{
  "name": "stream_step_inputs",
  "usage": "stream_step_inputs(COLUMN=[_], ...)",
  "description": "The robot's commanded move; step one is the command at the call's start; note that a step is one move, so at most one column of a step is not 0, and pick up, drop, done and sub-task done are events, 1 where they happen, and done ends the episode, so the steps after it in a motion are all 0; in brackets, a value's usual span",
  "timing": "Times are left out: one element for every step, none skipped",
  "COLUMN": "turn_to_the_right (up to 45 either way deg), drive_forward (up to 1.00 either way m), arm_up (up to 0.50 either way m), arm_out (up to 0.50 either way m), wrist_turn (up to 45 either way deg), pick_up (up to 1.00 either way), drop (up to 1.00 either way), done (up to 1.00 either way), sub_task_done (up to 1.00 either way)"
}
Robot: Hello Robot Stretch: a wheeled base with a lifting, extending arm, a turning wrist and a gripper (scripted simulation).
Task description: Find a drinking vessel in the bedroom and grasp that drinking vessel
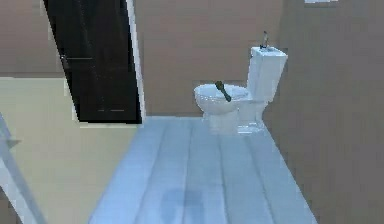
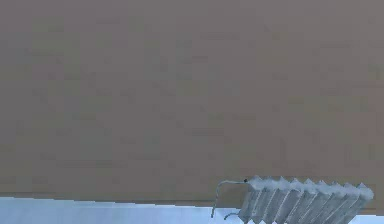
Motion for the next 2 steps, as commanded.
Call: stream_step_inputs(turn_to_the_right=[6.0,0.0], drive_forward=[0.00,0.80], arm_up=[0.00,0.00], arm_out=[0.00,0.00], wrist_turn=[0.0,0.0], pick_up=[0.00,0.00], drop=[0.00,0.00], done=[0.00,0.00], sub_task_done=[0.00,0.00])
